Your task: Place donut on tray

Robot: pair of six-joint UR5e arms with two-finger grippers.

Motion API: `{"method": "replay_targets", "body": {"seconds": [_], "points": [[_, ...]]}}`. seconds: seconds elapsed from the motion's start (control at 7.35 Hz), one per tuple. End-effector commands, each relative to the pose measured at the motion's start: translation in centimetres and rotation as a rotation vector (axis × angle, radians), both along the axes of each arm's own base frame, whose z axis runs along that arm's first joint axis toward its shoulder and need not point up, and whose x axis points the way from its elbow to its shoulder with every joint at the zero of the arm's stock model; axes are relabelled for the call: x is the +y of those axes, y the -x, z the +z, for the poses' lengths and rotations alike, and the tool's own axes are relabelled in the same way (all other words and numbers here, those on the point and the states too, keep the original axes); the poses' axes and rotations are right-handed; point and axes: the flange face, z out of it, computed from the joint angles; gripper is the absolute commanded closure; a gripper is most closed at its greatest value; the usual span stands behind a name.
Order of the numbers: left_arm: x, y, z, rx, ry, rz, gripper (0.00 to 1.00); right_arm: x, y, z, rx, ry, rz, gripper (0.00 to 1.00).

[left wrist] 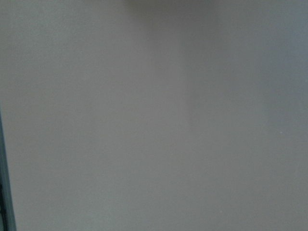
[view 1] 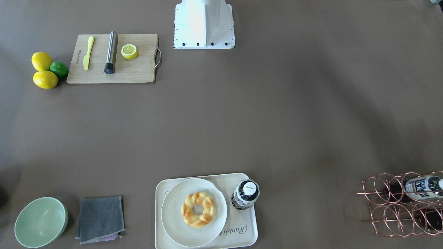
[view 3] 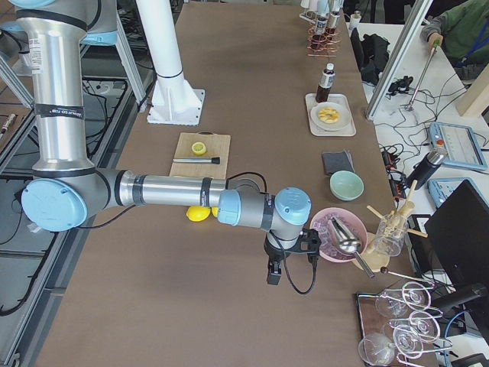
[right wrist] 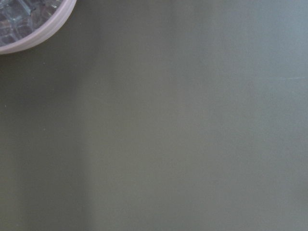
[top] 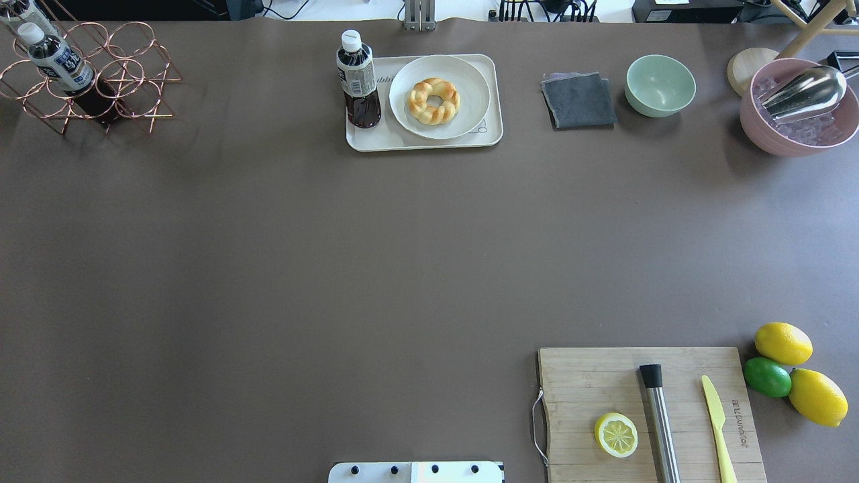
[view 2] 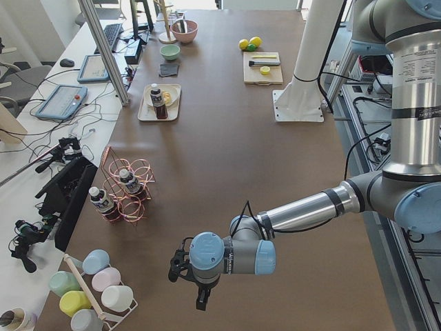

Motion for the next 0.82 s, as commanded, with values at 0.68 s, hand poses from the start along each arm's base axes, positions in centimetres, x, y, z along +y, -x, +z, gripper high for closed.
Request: {"method": "replay_targets", "body": {"seconds": [0.68], "points": [[-1.6,-2.9,-9.8,0.125,0.125,-0.083,0.02,0.6,0.0,0.3,0.002,0.004,-0.001,0.0]]}}
